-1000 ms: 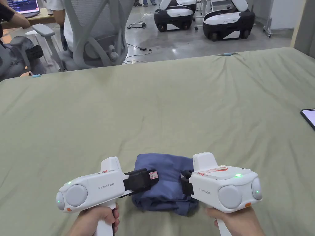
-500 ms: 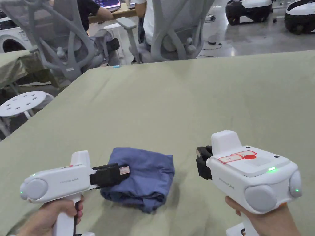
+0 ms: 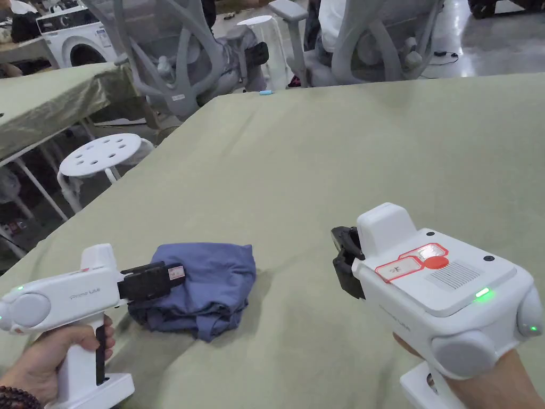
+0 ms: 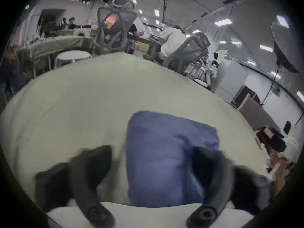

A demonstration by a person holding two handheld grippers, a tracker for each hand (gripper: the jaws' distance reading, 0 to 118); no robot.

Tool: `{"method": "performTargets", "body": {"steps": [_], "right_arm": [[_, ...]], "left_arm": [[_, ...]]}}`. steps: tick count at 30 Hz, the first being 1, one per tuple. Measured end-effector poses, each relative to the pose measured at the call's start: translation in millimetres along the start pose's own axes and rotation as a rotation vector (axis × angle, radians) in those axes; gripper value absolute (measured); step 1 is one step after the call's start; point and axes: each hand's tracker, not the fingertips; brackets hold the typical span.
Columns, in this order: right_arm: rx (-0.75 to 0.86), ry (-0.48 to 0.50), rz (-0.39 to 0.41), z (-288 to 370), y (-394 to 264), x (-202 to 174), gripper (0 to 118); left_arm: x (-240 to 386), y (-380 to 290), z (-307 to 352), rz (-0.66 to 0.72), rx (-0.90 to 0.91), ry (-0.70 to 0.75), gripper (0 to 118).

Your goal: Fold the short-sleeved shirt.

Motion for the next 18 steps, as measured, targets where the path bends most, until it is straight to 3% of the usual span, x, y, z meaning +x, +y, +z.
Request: {"method": "performTargets", "body": {"steps": [1,3,5,7,8,9,10,11,18], "right_arm": [[-0.004,0.007,0.005,0.3,-0.3,0.0,0],[-0.018,0.037,0.041,3.9,-1.0,-0.7,0],[-0.010,0.026,0.054,7.1,0.9,-1.3,0],[0.001,0.021,0.043,12.6,7.2,0.1,0],[0.006,0.018,0.031,14.8,10.3,1.9,0],[0.013,0.012,0.020,19.2,15.1,3.6,0],[0.020,0.010,0.016,24.9,20.0,5.6,0],[0.030,0.007,0.014,30.0,24.5,8.0,0],[0.095,-0.081,0.011,113.4,67.8,50.4,0]], "left_arm": [[-0.7,3.9,0.1,-0.010,0.010,0.035,118],[3.0,9.6,14.2,-0.030,0.106,0.047,114],[-0.7,18.2,21.4,0.013,0.106,0.079,118],[13.9,23.6,37.2,0.002,0.113,0.112,114],[22.8,24.9,45.5,-0.023,0.135,0.134,97],[29.7,30.0,54.8,-0.076,0.181,0.159,72],[47.4,31.7,63.9,-0.121,0.217,0.202,25],[62.5,32.8,70.4,-0.139,0.246,0.240,2],[205.4,46.5,100.2,-0.238,0.443,0.113,0]]}}
